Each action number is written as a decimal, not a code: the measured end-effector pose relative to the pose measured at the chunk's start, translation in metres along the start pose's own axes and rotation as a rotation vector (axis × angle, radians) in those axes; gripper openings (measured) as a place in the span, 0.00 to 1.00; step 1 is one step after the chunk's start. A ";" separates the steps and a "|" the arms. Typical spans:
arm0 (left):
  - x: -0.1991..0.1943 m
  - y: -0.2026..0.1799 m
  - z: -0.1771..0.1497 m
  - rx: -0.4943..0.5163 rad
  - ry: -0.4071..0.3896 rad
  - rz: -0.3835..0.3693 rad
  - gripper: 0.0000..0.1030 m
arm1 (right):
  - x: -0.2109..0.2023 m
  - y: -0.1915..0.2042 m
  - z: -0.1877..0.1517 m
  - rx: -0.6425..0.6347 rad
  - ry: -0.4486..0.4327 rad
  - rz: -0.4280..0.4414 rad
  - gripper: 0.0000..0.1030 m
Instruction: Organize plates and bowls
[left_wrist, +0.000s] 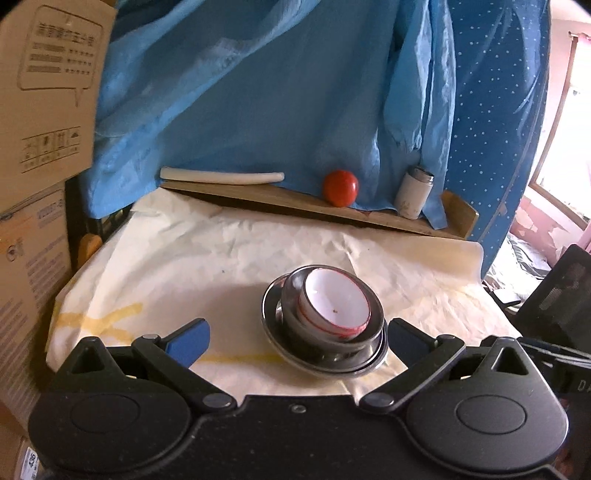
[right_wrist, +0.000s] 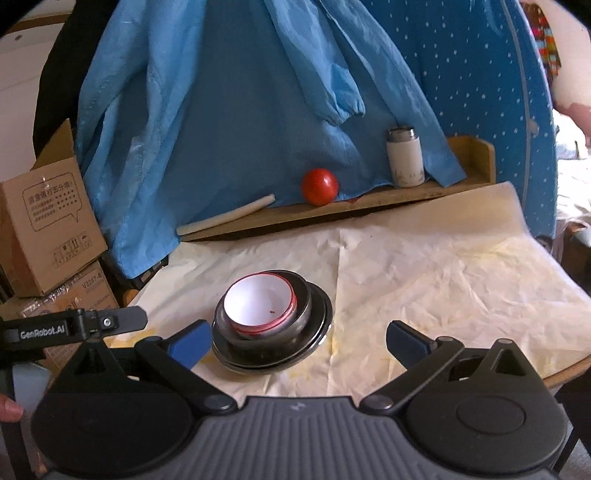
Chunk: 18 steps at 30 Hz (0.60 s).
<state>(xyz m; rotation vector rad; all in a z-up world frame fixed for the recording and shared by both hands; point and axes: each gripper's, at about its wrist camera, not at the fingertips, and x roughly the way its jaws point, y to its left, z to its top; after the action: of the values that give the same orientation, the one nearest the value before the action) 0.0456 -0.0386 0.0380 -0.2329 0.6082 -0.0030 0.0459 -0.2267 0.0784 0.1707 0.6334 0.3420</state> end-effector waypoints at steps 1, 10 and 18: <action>-0.003 -0.001 -0.003 0.004 -0.003 0.007 0.99 | -0.002 0.001 -0.002 -0.009 -0.007 -0.003 1.00; -0.014 -0.001 -0.017 0.056 -0.017 0.041 0.99 | -0.008 0.009 -0.011 -0.031 -0.027 -0.010 1.00; -0.008 0.008 -0.020 0.056 0.003 0.029 0.99 | -0.006 0.017 -0.015 -0.069 0.001 -0.065 1.00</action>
<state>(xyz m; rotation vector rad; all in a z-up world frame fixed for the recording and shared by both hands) 0.0275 -0.0348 0.0250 -0.1696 0.6132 0.0077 0.0281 -0.2124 0.0737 0.0833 0.6262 0.3008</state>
